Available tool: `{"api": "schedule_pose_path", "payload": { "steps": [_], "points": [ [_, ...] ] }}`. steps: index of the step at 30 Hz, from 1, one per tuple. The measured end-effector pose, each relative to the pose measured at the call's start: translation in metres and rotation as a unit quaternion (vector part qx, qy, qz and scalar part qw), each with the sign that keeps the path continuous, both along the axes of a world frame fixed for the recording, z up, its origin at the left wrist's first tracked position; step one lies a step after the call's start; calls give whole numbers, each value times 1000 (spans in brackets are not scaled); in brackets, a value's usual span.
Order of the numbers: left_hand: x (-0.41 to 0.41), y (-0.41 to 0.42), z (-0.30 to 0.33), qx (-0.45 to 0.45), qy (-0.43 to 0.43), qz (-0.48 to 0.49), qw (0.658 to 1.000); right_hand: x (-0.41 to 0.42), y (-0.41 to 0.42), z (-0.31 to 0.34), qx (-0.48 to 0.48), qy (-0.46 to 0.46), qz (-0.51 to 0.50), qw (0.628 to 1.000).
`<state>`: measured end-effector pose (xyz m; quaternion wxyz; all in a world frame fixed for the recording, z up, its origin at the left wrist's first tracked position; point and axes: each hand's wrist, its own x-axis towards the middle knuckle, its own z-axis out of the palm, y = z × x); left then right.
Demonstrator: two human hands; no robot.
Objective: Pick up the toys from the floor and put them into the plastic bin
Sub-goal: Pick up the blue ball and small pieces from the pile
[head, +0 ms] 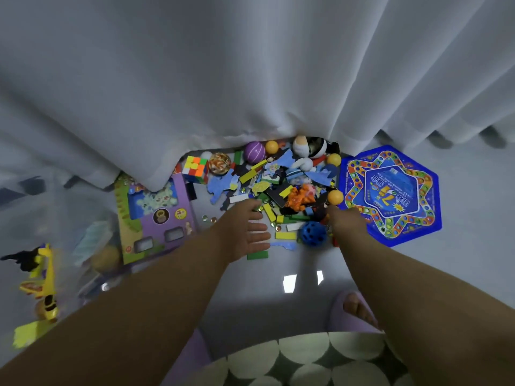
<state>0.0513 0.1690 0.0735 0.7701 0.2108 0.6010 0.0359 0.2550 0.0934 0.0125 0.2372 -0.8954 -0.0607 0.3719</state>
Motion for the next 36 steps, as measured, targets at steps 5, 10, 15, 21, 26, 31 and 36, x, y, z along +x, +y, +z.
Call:
{"api": "schedule_pose_path", "payload": {
  "steps": [5, 10, 15, 21, 26, 31, 36],
  "points": [
    [22, -14, -26, -31, 31, 32, 999, -2, -11, -15, -48, -43, 49, 997],
    [26, -33, -54, -38, 159, 22, 986, 2, -17, -29, -62, -15, 107, 992],
    [24, -44, -83, -49, 185, 67, 979, -4, -16, -44, -69, 4, 168, 983],
    [42, -37, -91, -55, 119, 79, 988, -14, -10, -53, -45, 15, 187, 981],
    [53, -28, -91, -60, 90, 71, 992, -20, -4, -57, -31, 23, 201, 979],
    [63, -26, -92, -70, 67, 65, 993, -26, 5, -57, -39, 51, 219, 974],
    [71, -24, -85, -92, 21, 87, 992, -41, 14, -58, -30, 78, 257, 963]
  ]
}}
